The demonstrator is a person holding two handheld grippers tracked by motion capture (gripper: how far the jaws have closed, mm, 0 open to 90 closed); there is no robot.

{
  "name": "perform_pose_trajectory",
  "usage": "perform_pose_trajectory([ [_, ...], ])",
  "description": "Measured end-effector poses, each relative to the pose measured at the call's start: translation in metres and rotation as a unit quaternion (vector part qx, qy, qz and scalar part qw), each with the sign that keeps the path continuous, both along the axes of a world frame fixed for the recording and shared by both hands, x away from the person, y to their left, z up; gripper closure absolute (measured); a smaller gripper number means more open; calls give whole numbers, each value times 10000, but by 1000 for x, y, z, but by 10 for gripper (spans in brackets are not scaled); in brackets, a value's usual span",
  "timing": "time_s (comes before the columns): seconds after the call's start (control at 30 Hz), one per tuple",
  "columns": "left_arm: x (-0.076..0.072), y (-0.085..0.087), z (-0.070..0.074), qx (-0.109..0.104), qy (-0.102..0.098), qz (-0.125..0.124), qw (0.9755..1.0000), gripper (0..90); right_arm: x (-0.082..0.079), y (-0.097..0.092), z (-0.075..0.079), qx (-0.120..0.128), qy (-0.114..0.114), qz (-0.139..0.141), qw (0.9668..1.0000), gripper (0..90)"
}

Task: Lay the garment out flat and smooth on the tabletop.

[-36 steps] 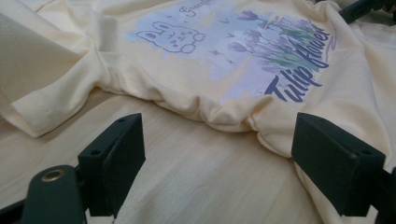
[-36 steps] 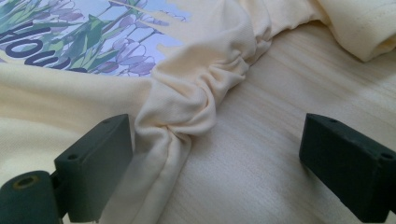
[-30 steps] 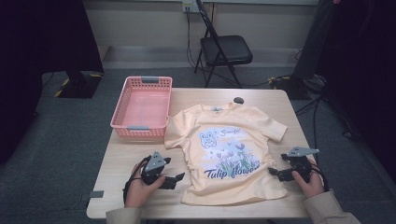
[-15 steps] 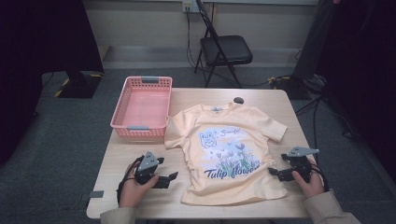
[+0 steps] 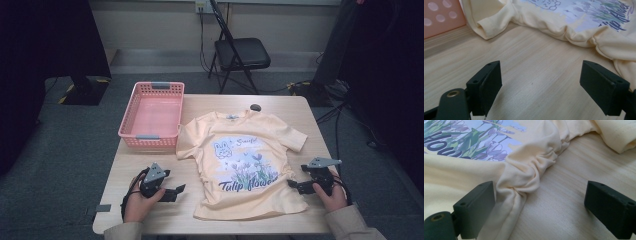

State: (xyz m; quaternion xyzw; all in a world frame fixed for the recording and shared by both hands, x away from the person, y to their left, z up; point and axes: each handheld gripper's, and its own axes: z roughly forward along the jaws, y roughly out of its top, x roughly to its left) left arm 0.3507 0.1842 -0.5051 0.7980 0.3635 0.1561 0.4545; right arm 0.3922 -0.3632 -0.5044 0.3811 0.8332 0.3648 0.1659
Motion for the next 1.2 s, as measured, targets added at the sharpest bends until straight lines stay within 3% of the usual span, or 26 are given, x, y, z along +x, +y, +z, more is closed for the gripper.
perform_pose_trajectory([
  [0.63, 1, 7, -8, 228, 116, 135, 9996, 176, 0, 0, 0, -1, 0, 1, 10000, 83],
  [1.0, 2, 7, -12, 457, -143, -12, 9989, 152, 0, 0, 0, -1, -1, 1, 10000, 84],
  [1.2, 2, 7, -12, 458, -139, -8, 9989, 145, 0, 0, 0, -2, 1, 0, 10000, 83],
])
